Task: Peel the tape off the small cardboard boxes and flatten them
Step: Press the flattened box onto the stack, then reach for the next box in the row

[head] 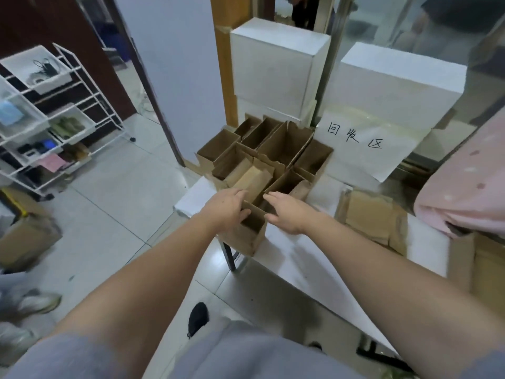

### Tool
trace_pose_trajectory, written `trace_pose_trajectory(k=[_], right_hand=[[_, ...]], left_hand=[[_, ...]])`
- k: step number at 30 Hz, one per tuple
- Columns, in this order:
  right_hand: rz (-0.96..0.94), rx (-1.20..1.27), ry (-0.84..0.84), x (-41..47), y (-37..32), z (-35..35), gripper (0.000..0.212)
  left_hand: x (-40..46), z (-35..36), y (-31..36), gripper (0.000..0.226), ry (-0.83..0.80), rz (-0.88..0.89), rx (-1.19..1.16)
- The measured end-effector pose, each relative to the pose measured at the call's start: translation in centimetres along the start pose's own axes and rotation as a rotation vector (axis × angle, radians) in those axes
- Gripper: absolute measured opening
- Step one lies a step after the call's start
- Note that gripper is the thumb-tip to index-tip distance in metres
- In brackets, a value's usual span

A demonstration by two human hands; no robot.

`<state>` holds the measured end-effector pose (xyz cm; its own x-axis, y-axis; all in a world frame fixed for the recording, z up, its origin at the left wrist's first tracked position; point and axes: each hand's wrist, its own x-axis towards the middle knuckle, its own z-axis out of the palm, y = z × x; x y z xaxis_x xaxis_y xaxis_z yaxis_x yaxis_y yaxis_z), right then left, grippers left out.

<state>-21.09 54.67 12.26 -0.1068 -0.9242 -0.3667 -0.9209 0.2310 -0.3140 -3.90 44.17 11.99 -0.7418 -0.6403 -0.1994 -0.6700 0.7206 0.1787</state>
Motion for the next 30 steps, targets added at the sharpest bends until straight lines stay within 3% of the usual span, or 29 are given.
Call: trace_pose_trajectory(k=[9, 13, 16, 20, 24, 27, 30], right_hand=[[0.278, 0.126, 0.155, 3.4, -6.5, 2.5, 0.064], [0.443, 0.213, 0.182, 2.8, -7.9, 3.6, 0.076], [0.621, 0.323, 0.207, 1.8, -8.8, 4.7, 0.090], [0.769, 0.513, 0.152, 0.0, -9.7, 7.6, 0.101], [0.857, 0.648, 0.140, -0.3, -10.5, 10.7, 0.099], [0.837, 0.792, 0.179, 0.5, -11.3, 12.0, 0.081], [0.808, 0.876, 0.192, 1.0, -11.7, 12.4, 0.086]], left_hand=[[2.8, -0.8, -9.3, 0.048, -0.017, 0.225, -0.032], [2.6, -0.8, -12.2, 0.050, -0.033, 0.345, -0.076], [2.5, 0.1, -13.7, 0.075, -0.087, 0.355, -0.097], [2.4, 2.8, -15.2, 0.112, -0.266, 0.215, -0.048], [2.0, 5.2, -15.5, 0.095, -0.342, 0.271, -0.136], [1.6, 6.2, -15.1, 0.078, -0.354, 0.289, -0.310], [1.2, 6.7, -14.8, 0.063, -0.345, 0.253, -0.386]])
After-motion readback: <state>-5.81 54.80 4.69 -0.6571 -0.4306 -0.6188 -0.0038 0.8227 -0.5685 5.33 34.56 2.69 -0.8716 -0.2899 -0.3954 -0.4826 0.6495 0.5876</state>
